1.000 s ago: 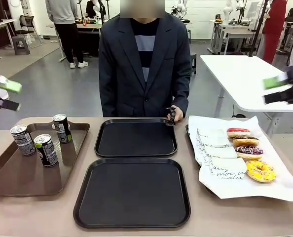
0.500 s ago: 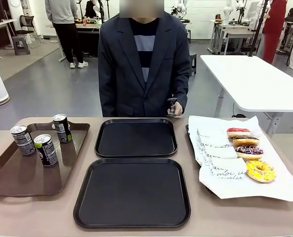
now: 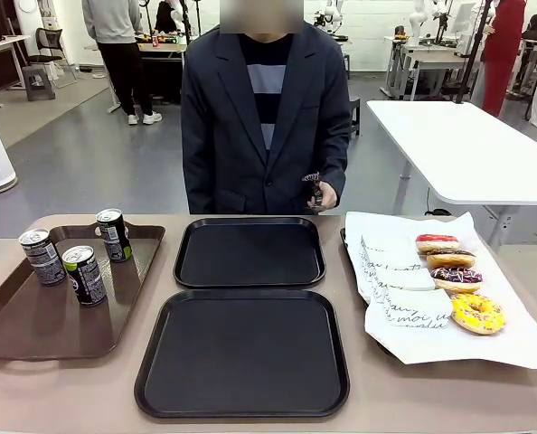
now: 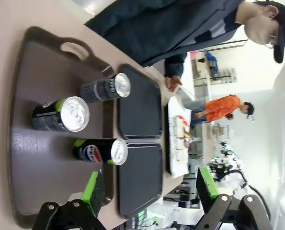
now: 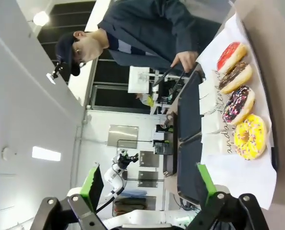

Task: Set up donuts and drinks on trays.
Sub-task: Pick up one Pepsi coke and place it on the Flat Tray.

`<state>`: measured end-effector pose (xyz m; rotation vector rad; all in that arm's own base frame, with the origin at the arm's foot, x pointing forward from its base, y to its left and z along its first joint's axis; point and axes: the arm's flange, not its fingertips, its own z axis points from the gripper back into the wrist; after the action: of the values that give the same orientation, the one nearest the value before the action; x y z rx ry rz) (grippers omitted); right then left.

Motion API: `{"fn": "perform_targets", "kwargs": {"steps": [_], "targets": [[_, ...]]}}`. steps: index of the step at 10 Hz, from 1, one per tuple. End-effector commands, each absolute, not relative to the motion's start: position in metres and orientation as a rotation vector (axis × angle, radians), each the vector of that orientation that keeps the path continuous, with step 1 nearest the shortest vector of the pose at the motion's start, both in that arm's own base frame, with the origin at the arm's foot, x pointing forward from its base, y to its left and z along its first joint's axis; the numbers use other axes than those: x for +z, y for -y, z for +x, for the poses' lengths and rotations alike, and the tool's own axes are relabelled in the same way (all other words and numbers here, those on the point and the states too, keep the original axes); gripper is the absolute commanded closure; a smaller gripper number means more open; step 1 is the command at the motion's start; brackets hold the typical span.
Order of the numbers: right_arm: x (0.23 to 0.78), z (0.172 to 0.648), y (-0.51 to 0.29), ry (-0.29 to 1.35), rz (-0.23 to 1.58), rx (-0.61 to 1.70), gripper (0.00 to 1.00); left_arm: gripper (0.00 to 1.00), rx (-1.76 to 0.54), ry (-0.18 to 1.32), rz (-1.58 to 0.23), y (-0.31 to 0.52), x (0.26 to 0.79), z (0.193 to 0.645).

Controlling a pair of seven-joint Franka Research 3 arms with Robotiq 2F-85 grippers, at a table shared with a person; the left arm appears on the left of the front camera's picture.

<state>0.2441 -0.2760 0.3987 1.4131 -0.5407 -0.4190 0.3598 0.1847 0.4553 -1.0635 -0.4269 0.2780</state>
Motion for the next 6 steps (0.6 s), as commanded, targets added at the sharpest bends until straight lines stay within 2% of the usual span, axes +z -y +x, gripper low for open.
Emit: {"fn": "perform_targets", "kwargs": {"steps": [1,5,6], "targets": [[0.420,0.236,0.275,0.509,1.333,-0.447,0.00,0.00,0.281,0.409,-0.997,-0.185,0.456,0.354],[0.430,0.244,0.266,0.483,1.282,-0.443,0.00,0.00,0.308,0.423,-0.942,-0.190,0.460,0.348],[0.427,0.242,0.277,0.520,1.311,-0.426,0.00,0.00,0.308,0.418,-0.921,-0.194,0.463,0.345]]}}
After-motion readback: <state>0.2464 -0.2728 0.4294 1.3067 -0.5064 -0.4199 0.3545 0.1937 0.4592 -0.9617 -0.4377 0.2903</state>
